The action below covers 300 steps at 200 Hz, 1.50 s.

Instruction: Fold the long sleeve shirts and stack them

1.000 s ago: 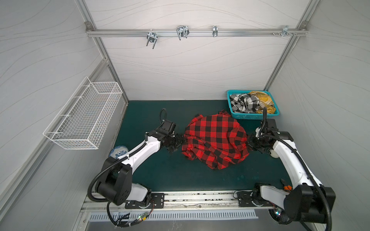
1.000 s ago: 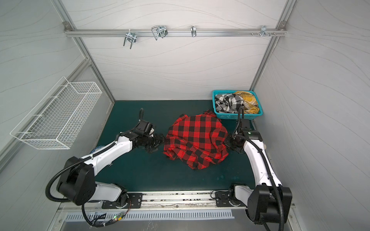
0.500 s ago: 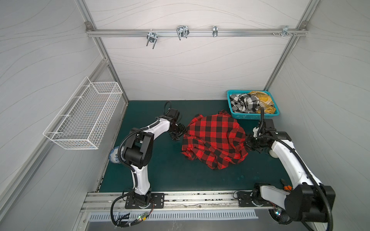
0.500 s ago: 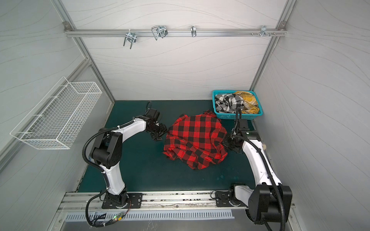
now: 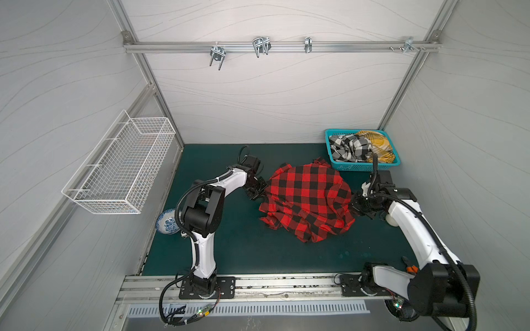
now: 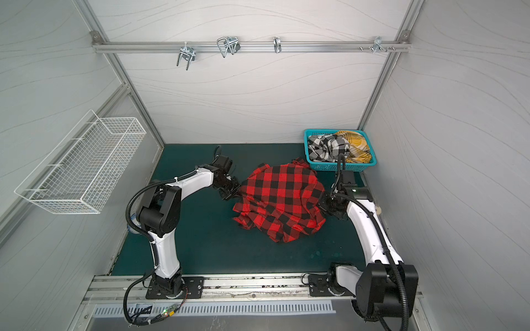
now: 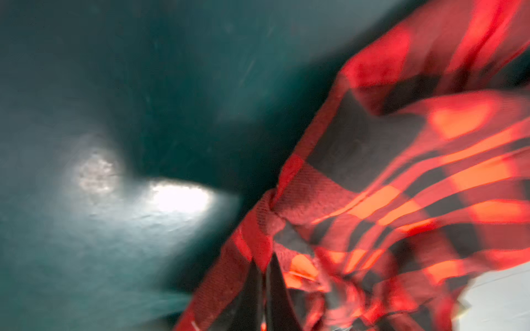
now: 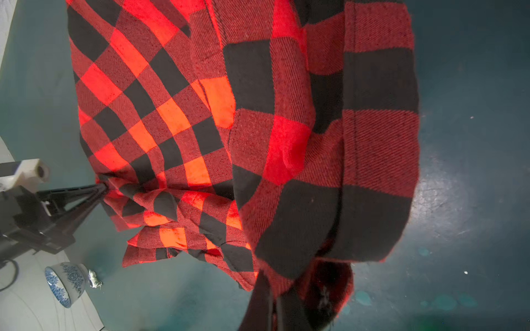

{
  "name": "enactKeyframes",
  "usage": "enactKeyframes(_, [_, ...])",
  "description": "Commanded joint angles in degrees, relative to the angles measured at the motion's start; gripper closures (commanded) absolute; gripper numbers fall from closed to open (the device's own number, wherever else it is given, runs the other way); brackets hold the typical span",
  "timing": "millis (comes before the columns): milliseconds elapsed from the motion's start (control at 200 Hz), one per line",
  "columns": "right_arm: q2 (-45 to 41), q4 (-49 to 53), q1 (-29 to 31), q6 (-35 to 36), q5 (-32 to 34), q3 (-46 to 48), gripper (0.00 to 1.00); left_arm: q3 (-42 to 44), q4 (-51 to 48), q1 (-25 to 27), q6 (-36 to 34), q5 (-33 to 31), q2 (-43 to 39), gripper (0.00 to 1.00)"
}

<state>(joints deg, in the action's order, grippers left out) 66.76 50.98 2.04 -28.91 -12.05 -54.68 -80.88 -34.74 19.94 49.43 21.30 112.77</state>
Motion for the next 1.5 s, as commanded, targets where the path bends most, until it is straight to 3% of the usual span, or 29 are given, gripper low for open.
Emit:
enactKeyframes(0, [0.33,0.20,0.37,0.61,-0.67,-3.27,1.00,-5.62,-3.17,0.18,-3.29,-4.44,-2.05,1.00])
enactKeyframes(105, [3.49,-2.41,-0.05,-0.08,-3.20,-9.67,1.00,-11.06,-6.66,-1.11,-6.36,-12.86,-6.20,1.00])
enactKeyframes(220, [12.99,-4.18,-2.68,-2.26,-10.71,-28.66,1.00,-28.78,-13.43,-4.83,-10.01,-21.94,-8.45,1.00])
enactKeyframes(330, [18.93,-7.86,-4.67,-8.27,-18.56,-47.01,1.00,-42.62,-15.25,-8.13,-11.85,-25.45,-11.97,1.00])
enactKeyframes(435, [21.88,-7.32,-4.59,-11.01,-23.83,-59.03,1.00,-46.13,-15.36,-8.69,-14.06,-27.24,-17.45,1.00])
enactKeyframes(570, [19.36,-7.89,-4.59,-12.33,-27.62,-58.23,1.00,-33.97,-14.01,-8.69,-14.24,-24.96,-26.73,1.00])
enactKeyframes(775, [11.88,-6.98,-4.59,-8.39,-28.05,-43.30,1.00,-11.54,-10.61,-9.05,-15.15,-26.30,-38.30,1.00])
enactKeyframes(890, [8.67,-4.05,-4.00,-5.35,-24.94,-34.19,1.00,-2.08,-10.47,-9.05,-14.27,-23.89,-39.21,1.00])
enactKeyframes(960, [8.47,-0.73,-2.66,-2.75,-19.99,-27.02,1.00,4.28,-14.90,-9.05,-12.85,-20.63,-37.59,0.65])
enactKeyframes(1061, [7.41,-1.93,-2.68,0.08,-15.98,-14.78,1.00,19.20,-14.80,-9.29,-7.40,-19.70,-42.91,0.41])
enactKeyframes(1131, [7.58,-2.40,-2.92,0.94,-11.77,-9.09,1.00,30.01,-10.65,-9.84,-3.34,-17.45,-50.08,0.30])
enactKeyframes(1266, [10.87,-2.46,-3.72,-0.01,-8.12,-5.28,1.00,37.34,-13.41,-10.35,-1.36,-13.05,-52.41,0.20])
enactKeyframes(1356, [12.86,-2.67,-3.58,-0.11,-7.52,-5.47,1.00,39.60,-11.83,-10.61,-0.12,-9.71,-50.42,0.22])
enactKeyframes(1496, [13.22,-1.06,-3.54,0.42,-4.51,-6.02,0.63,39.55,-4.26,-14.40,1.42,-3.20,-44.72,0.23])
